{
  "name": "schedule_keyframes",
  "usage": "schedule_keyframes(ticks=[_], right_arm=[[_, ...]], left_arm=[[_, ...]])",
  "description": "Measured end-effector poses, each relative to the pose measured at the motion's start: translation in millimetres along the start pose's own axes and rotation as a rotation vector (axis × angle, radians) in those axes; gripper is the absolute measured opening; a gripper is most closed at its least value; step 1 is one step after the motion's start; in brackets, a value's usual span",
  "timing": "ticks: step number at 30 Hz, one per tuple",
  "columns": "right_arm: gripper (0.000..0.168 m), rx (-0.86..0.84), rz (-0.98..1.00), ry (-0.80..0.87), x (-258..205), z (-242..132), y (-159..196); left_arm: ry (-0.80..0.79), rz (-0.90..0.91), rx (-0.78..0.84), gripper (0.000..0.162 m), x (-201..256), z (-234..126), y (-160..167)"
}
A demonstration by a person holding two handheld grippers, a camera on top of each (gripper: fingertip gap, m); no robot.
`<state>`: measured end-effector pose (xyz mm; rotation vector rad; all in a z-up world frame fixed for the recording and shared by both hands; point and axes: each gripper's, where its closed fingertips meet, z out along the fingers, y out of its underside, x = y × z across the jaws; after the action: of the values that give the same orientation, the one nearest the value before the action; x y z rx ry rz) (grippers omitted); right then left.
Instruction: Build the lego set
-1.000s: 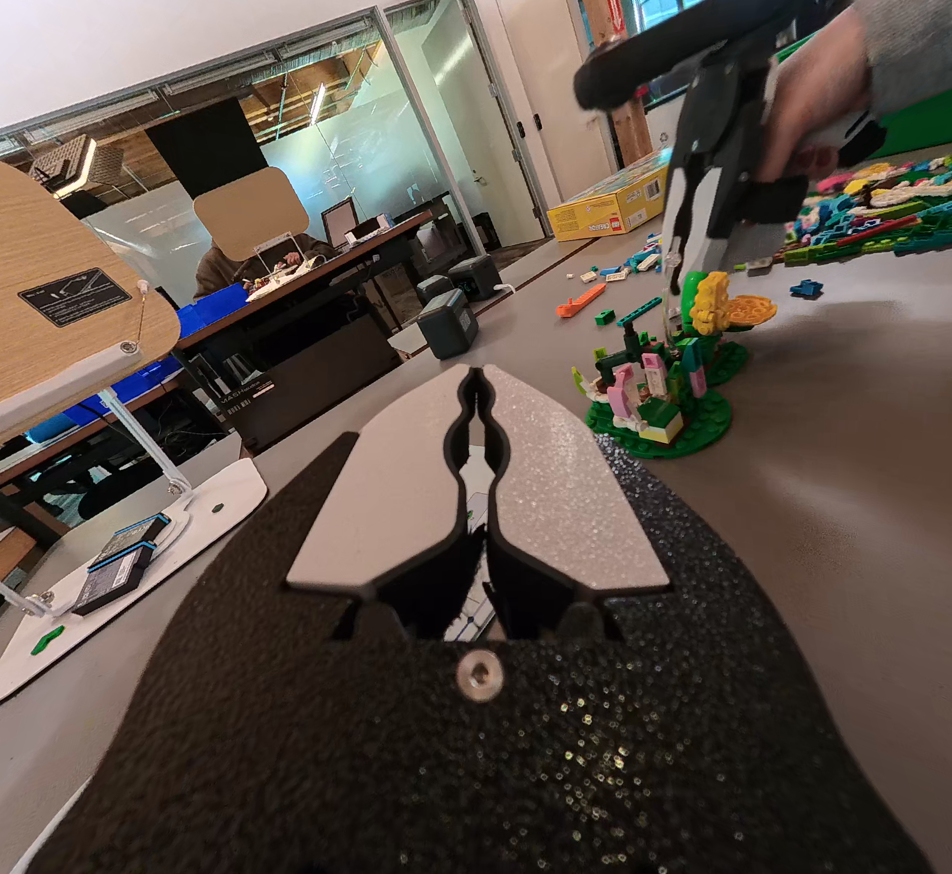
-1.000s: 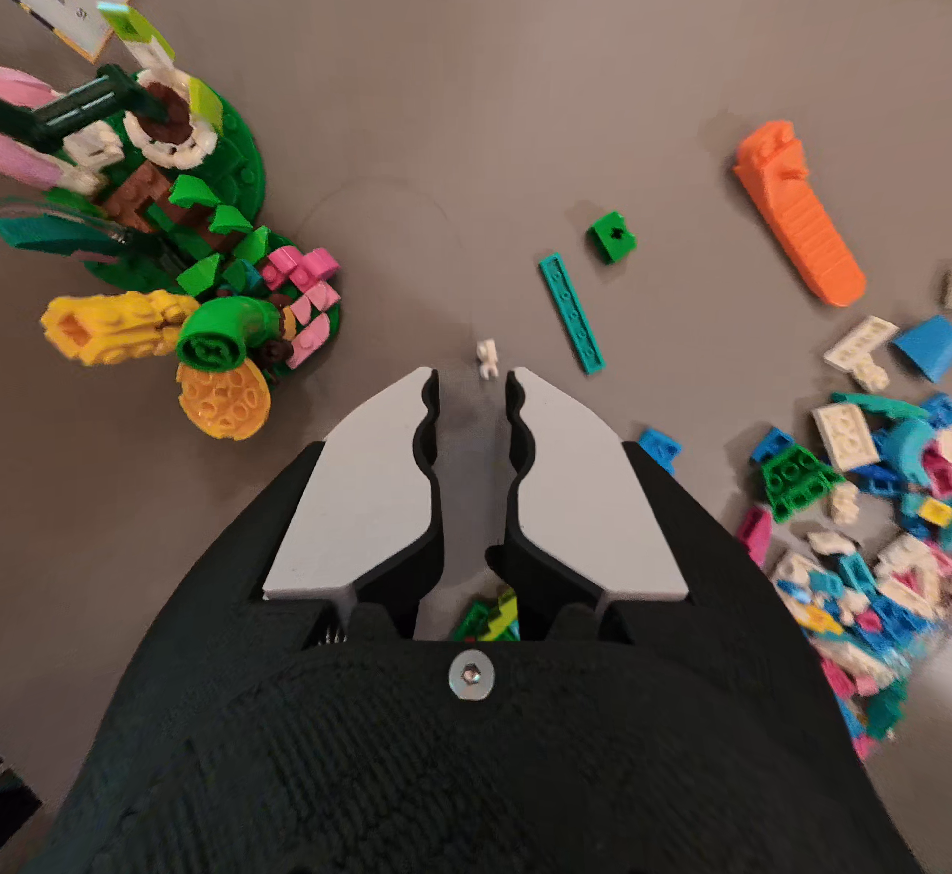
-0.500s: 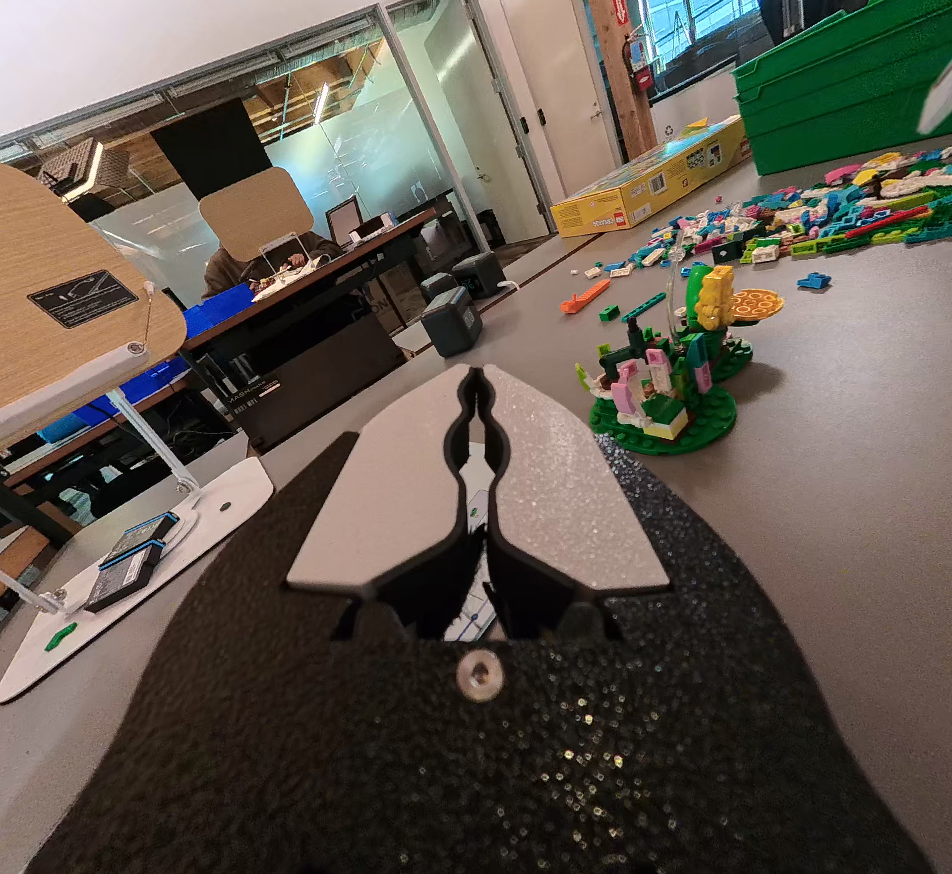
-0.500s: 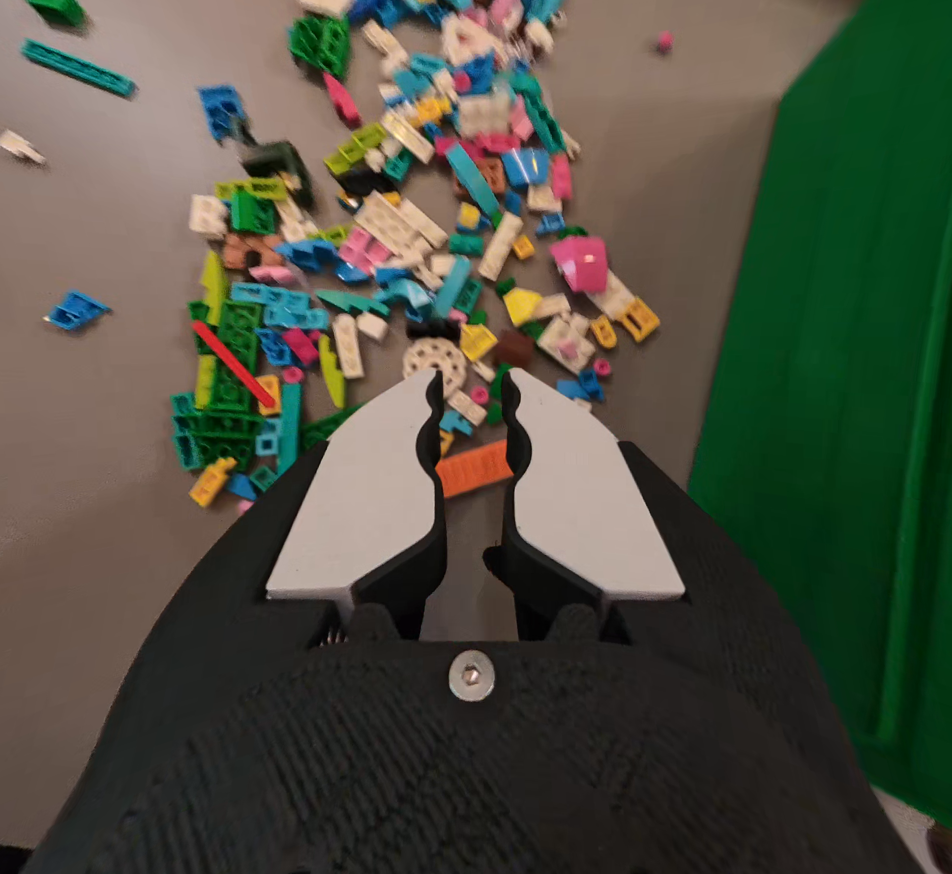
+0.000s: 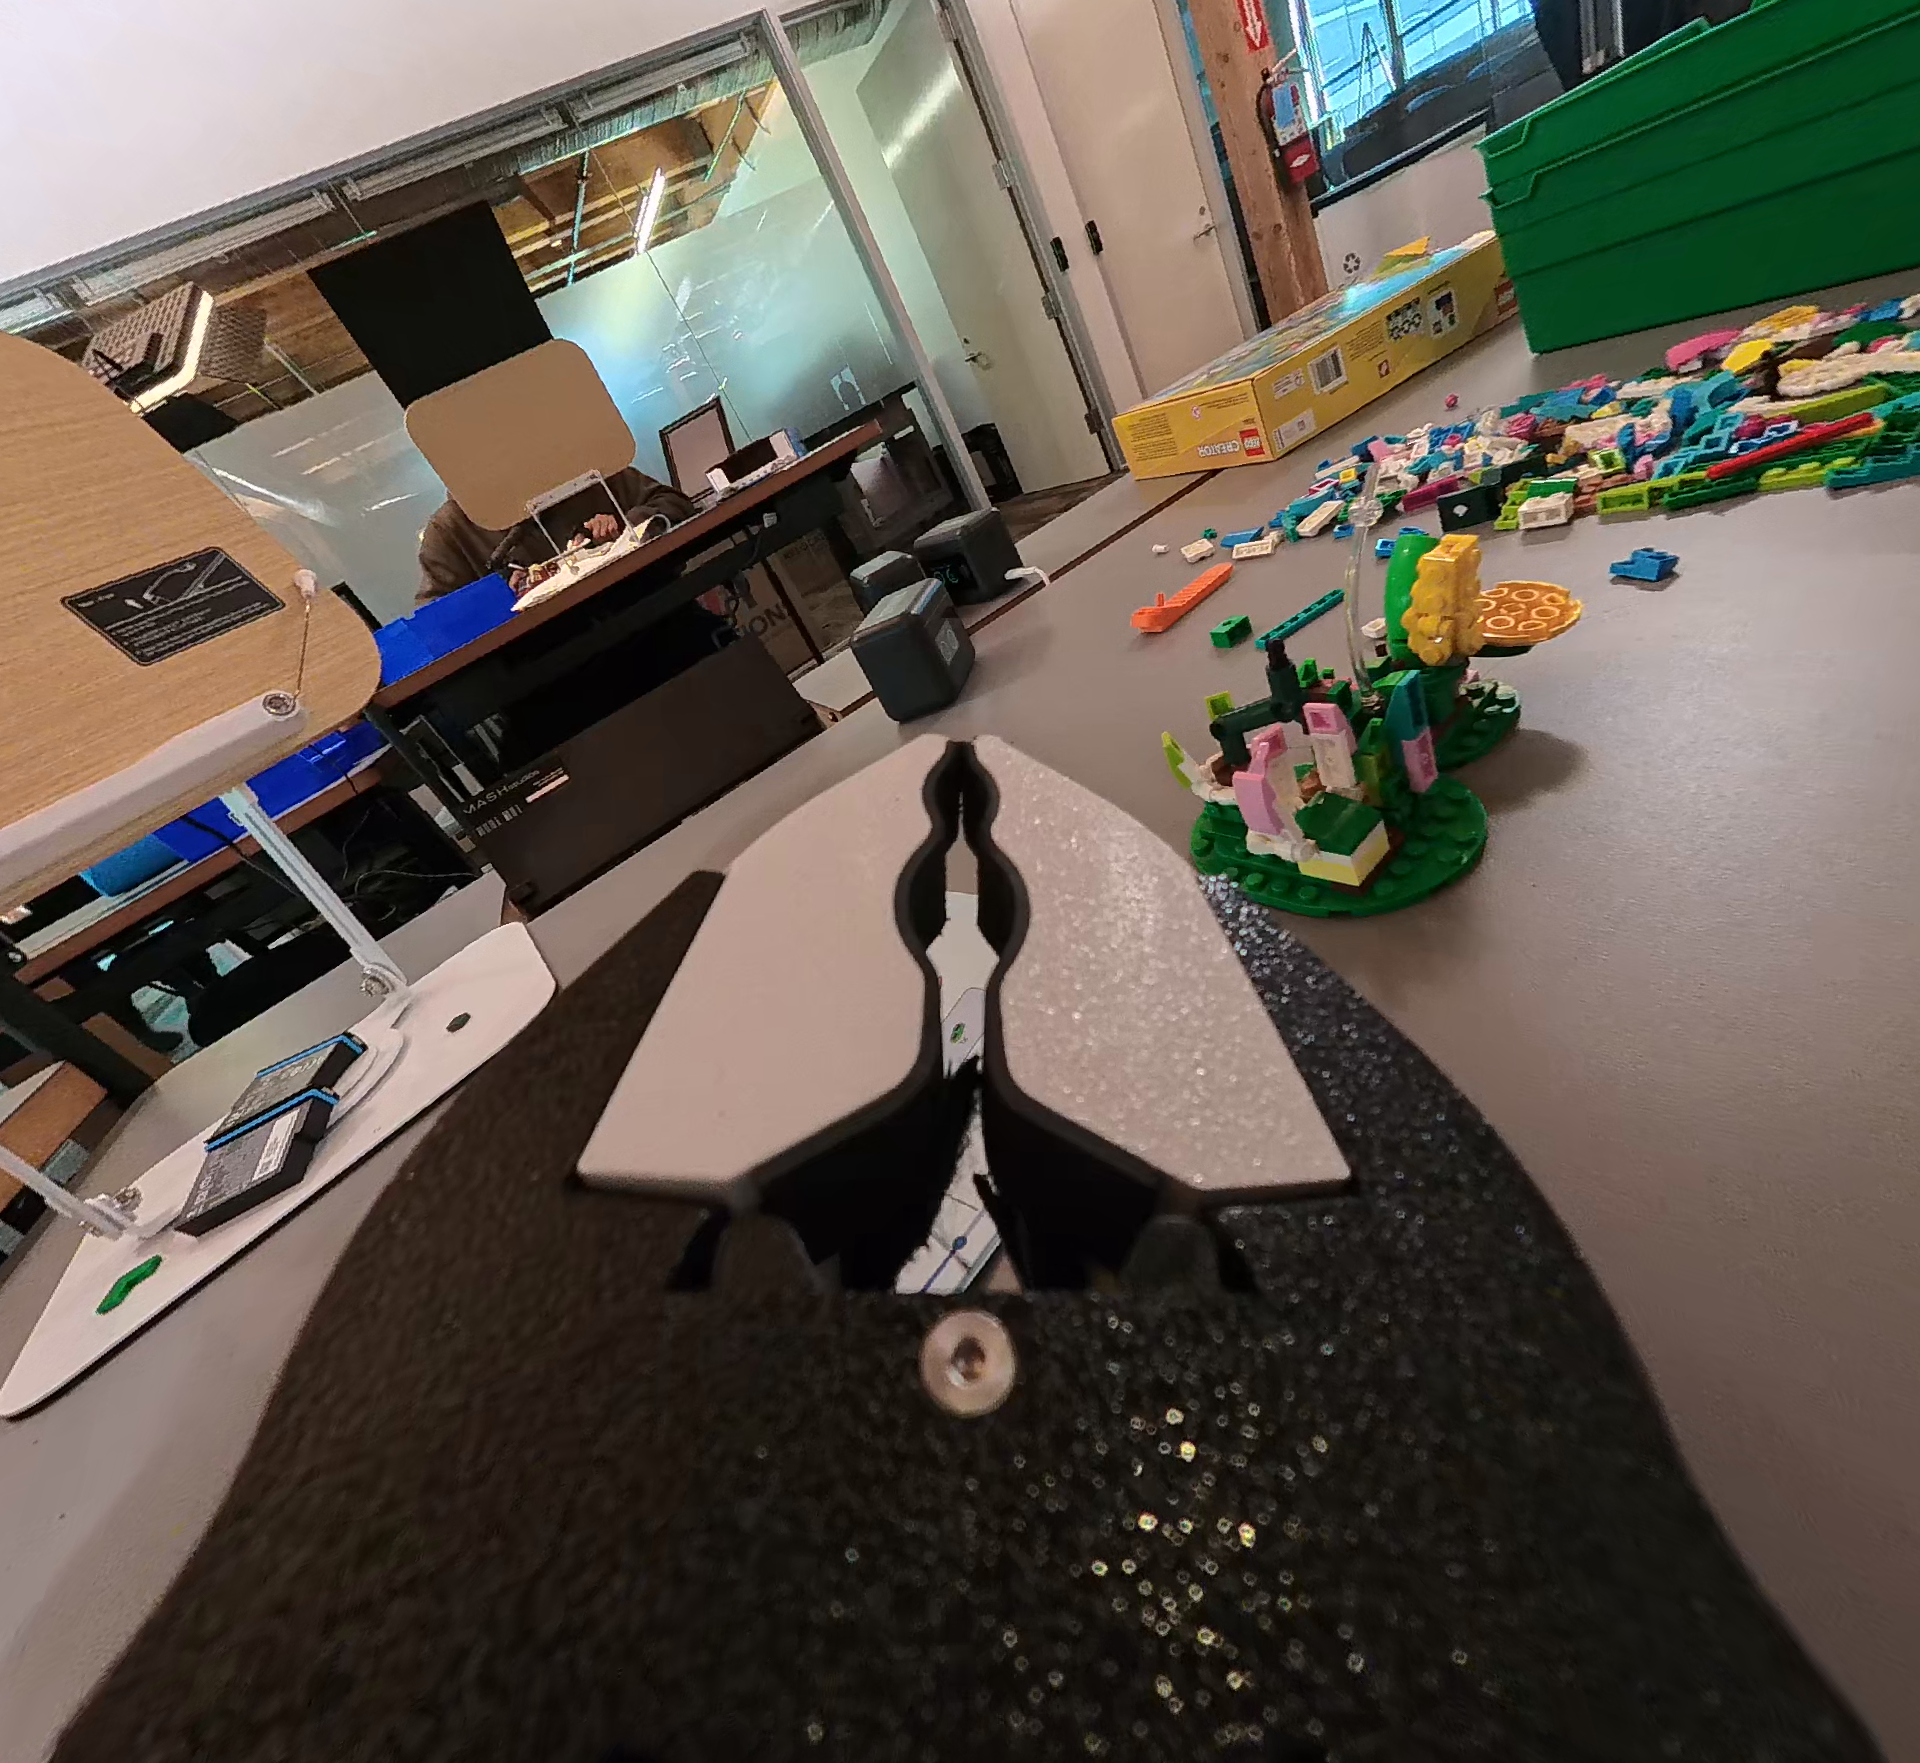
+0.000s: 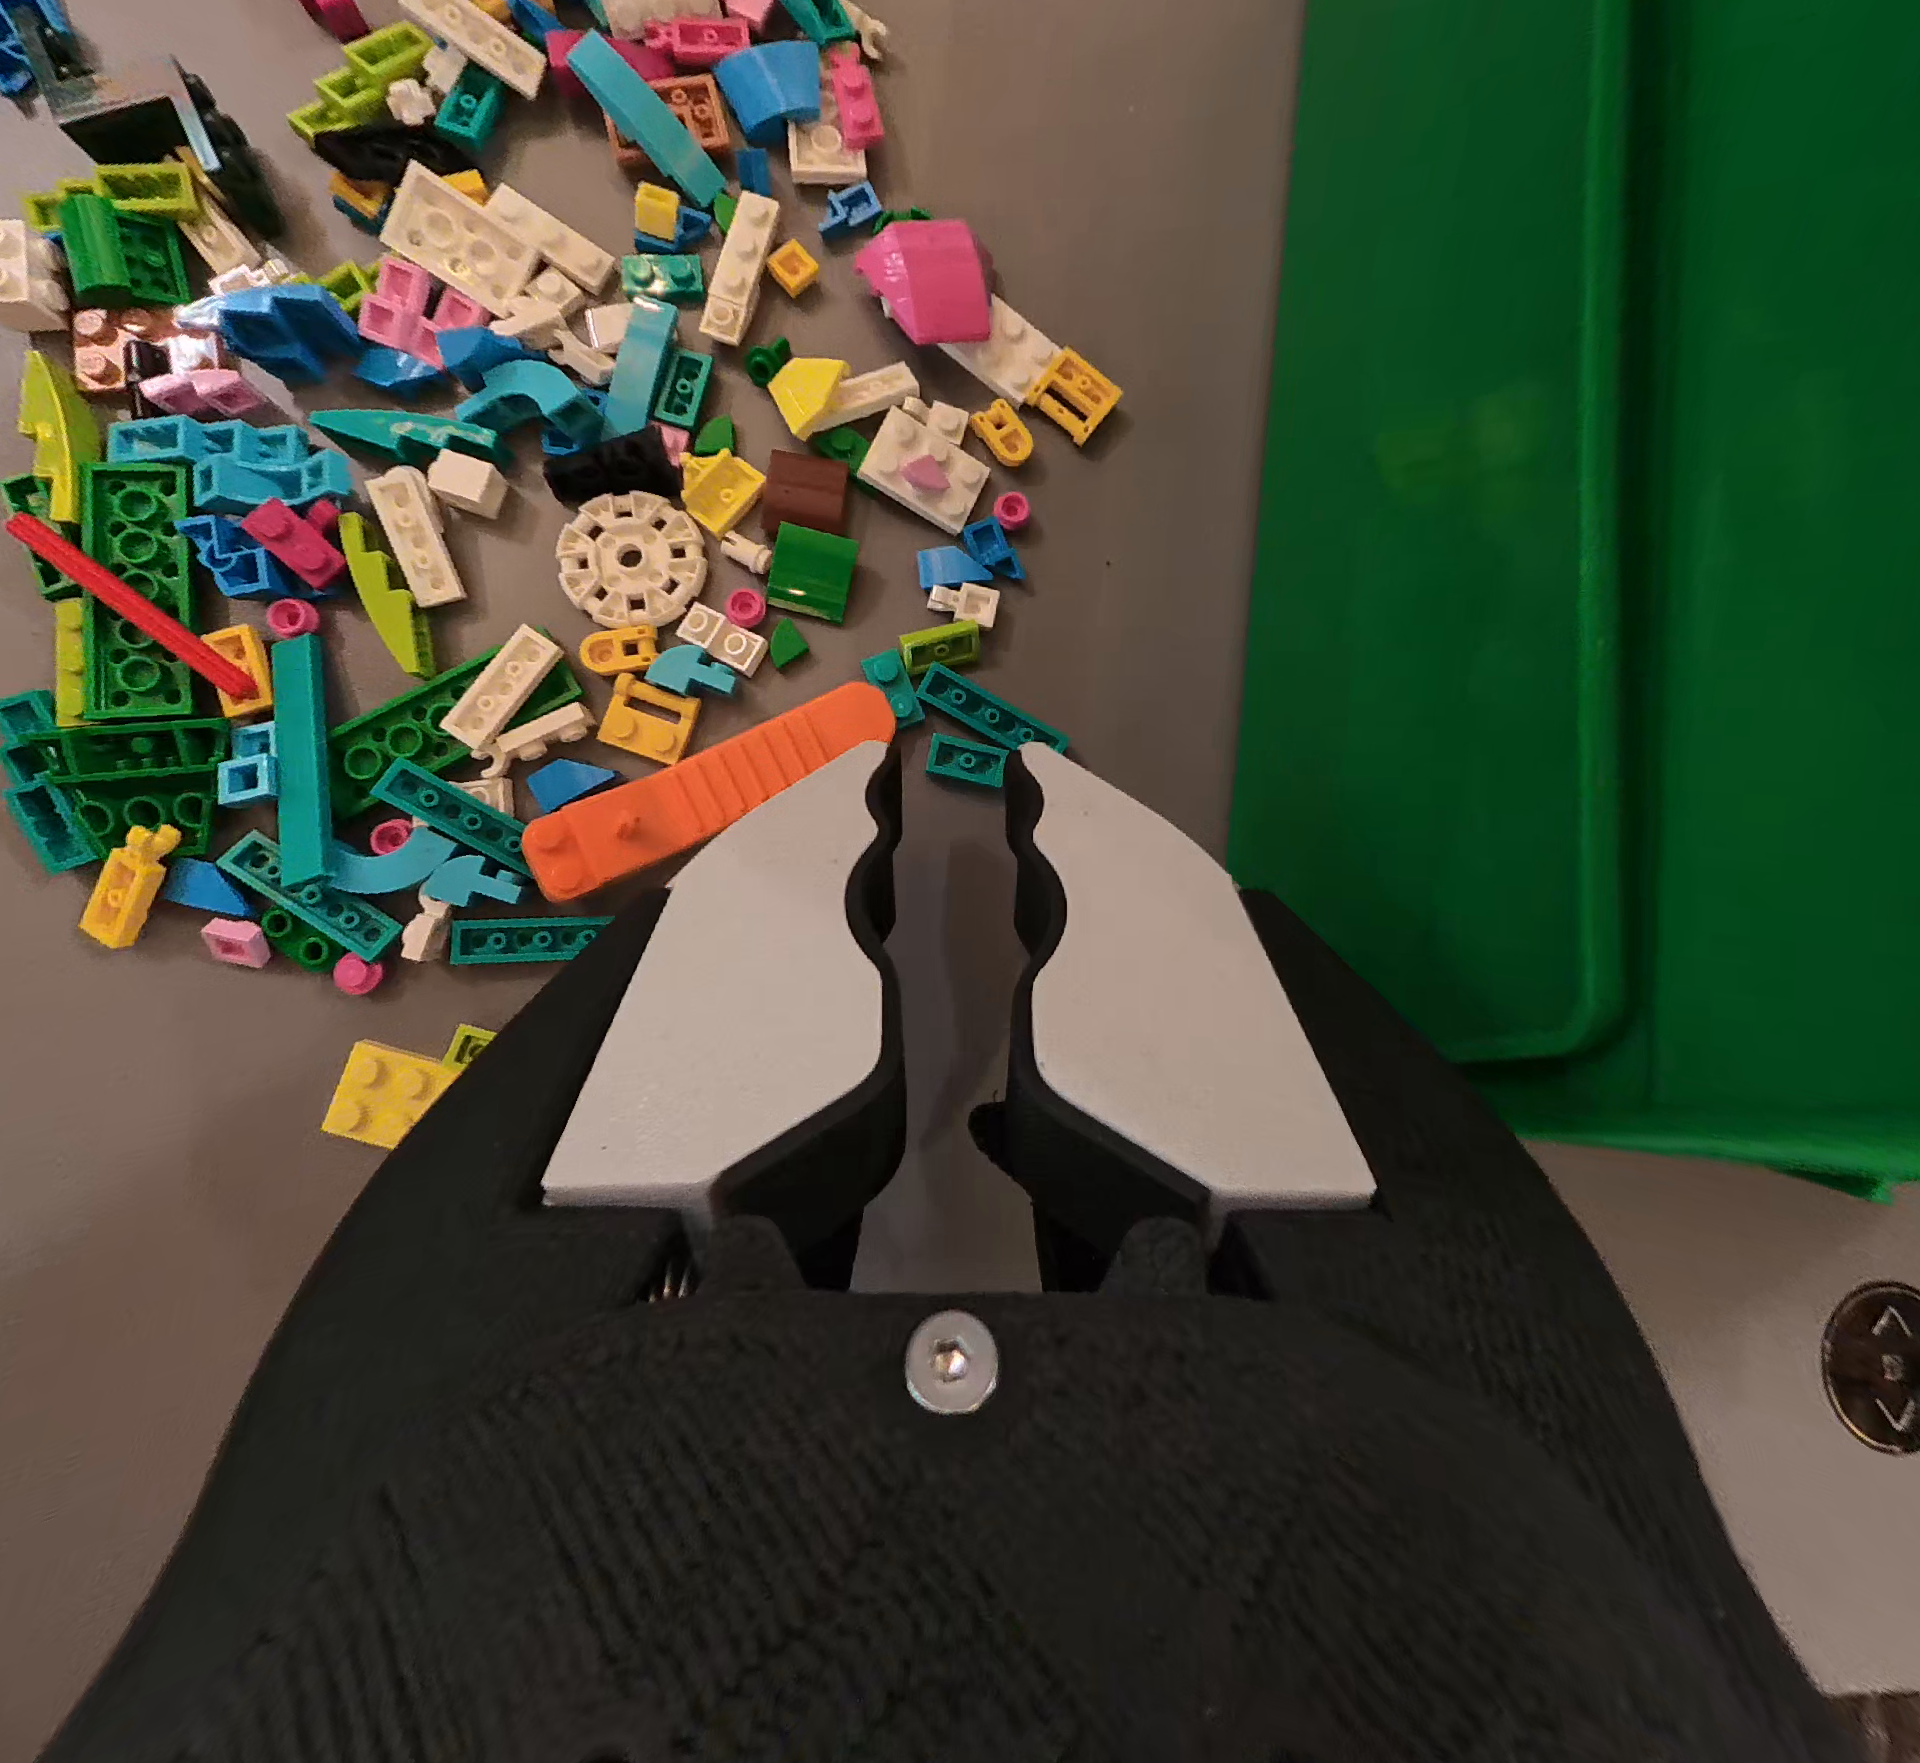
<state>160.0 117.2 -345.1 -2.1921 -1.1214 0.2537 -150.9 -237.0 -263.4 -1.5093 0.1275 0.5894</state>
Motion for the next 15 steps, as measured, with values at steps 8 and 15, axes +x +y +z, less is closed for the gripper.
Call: schedule_keyframes(ticks=[8,15], right_arm=[[0.017,0.03,0.182,-0.101,-4.9,12.4,-19.9],[0.029,-0.115,0.204,-0.059,0.6,38.9,-19.2]], left_arm=[[0.002,0.005,-0.001,0.0,1.3,0.8,0.0],[0.006,0.006,0.001,0.0,2.4,0.8,-0.4]])
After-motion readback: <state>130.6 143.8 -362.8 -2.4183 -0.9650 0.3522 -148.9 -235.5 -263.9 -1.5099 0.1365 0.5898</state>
